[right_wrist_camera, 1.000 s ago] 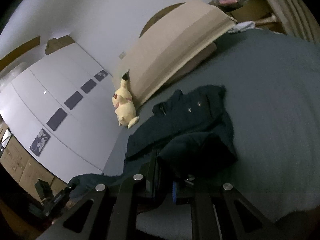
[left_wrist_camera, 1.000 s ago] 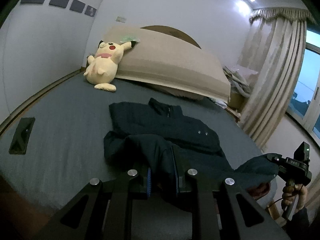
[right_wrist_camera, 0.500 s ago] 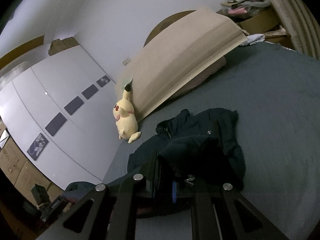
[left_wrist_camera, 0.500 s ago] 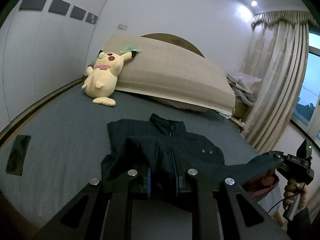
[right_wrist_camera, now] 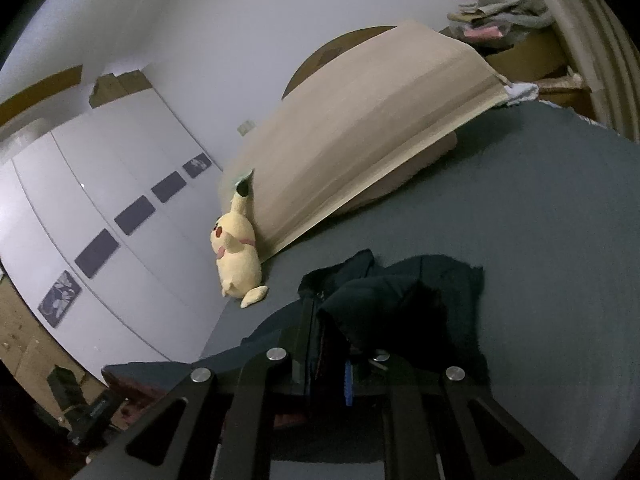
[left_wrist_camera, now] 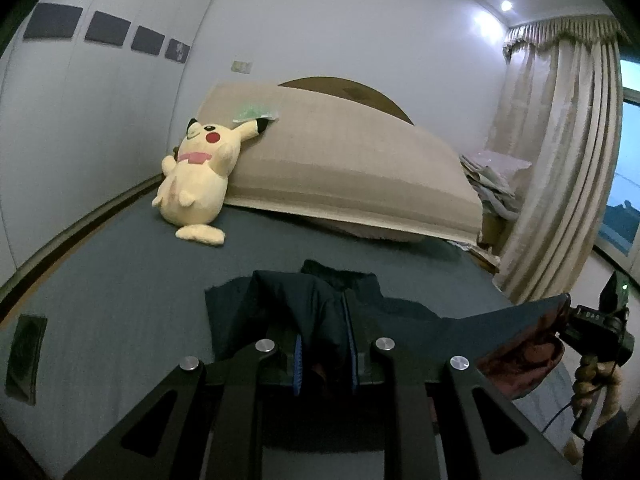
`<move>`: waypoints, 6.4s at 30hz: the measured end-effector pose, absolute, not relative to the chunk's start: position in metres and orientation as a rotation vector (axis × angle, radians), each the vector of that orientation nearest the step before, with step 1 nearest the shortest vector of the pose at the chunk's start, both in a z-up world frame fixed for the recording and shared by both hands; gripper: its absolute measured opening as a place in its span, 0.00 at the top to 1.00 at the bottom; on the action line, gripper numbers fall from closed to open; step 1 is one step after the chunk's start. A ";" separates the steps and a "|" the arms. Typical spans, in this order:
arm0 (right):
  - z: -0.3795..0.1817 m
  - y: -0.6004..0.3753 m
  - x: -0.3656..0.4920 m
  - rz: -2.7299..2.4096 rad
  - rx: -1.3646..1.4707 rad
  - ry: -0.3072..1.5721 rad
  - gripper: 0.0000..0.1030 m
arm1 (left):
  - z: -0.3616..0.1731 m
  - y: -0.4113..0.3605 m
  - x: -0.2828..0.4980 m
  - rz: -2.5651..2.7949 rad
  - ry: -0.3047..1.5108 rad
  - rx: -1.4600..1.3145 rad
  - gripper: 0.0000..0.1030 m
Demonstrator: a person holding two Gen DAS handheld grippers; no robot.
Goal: Fold large clothes
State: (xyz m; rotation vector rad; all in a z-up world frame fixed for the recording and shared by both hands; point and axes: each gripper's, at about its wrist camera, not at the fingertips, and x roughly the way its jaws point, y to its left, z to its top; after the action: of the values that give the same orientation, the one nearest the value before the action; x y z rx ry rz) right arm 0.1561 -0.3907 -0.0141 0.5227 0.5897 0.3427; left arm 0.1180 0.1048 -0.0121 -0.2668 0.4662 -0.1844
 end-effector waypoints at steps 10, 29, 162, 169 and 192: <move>-0.022 -0.385 0.219 0.286 0.477 0.631 0.90 | -0.026 0.108 0.172 -0.122 0.506 -0.268 0.83; -0.040 -0.371 0.312 0.203 0.456 0.676 0.90 | -0.044 0.109 0.267 -0.075 0.585 -0.265 0.83; -0.205 -0.231 0.502 0.024 0.029 0.958 0.13 | -0.173 0.005 0.452 0.112 0.863 0.108 0.18; -0.152 -0.238 0.459 0.051 0.000 0.825 0.13 | -0.142 0.005 0.412 0.090 0.798 0.136 0.19; -0.135 -0.222 0.260 0.144 0.073 0.817 0.12 | -0.100 0.037 0.261 0.057 0.786 0.008 0.19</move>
State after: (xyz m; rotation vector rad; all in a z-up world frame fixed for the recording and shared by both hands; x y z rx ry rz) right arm 0.2604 -0.2218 -0.1351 0.0726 0.8175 0.1438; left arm 0.2606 0.0371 -0.1003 0.0084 0.7859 0.0573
